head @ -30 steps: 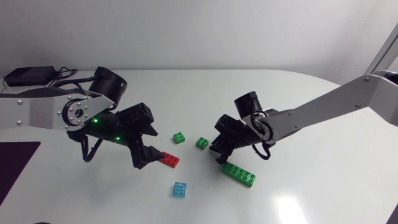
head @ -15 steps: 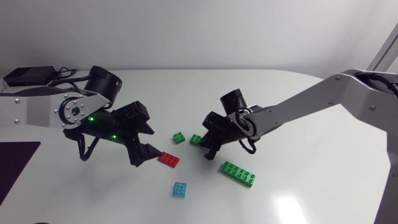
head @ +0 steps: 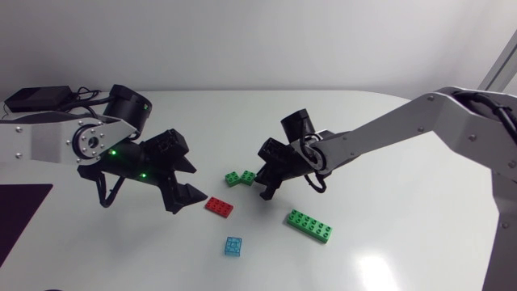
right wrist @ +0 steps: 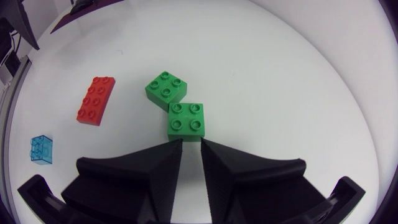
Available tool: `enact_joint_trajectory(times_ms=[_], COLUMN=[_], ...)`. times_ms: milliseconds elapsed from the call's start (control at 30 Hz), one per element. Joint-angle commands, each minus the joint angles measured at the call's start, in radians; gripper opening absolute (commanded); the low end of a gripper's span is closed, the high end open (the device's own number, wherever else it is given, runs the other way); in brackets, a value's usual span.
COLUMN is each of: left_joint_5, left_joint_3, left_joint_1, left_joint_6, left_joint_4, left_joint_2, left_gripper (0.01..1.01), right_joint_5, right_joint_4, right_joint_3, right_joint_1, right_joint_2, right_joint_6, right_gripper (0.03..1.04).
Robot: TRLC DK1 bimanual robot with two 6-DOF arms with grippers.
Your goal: Separate the duplo bricks
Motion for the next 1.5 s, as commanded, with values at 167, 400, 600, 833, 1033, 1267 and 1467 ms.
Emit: enact_joint_trajectory(times_ms=[167,400,600,833,1033,1267,1467], left_joint_5=[0.01,0.01,0.01,0.01,0.017,0.037,0.038], left_joint_3=[-0.018,-0.039,-0.081,-0.114,-0.114,-0.116,-0.094], left_joint_1=[0.019,0.042,0.065,0.072,0.07,0.055,0.053], left_joint_6=[0.013,0.004,-0.019,-0.051,-0.085,-0.142,-0.162], left_joint_4=[0.004,0.004,0.0,-0.091,-0.166,-0.205,-0.267], left_joint_2=[-0.018,-0.107,-0.228,-0.366,-0.392,-0.393,-0.418], left_gripper=[0.984,0.984,0.984,0.984,0.984,0.984,0.984], right_joint_5=[0.061,0.136,0.157,0.15,0.15,0.151,0.156], right_joint_4=[-0.007,0.004,-0.027,-0.255,-0.493,-0.649,-0.752], right_joint_3=[-0.127,-0.219,-0.283,-0.282,-0.254,-0.265,-0.266], right_joint_1=[-0.022,-0.026,-0.04,-0.043,-0.051,-0.08,-0.094], right_joint_2=[-0.183,-0.331,-0.461,-0.682,-0.849,-0.98,-1.073], right_joint_6=[0.019,0.047,0.09,0.191,0.263,0.318,0.334], right_gripper=[0.74,0.83,0.87,0.88,0.88,0.88,0.88])
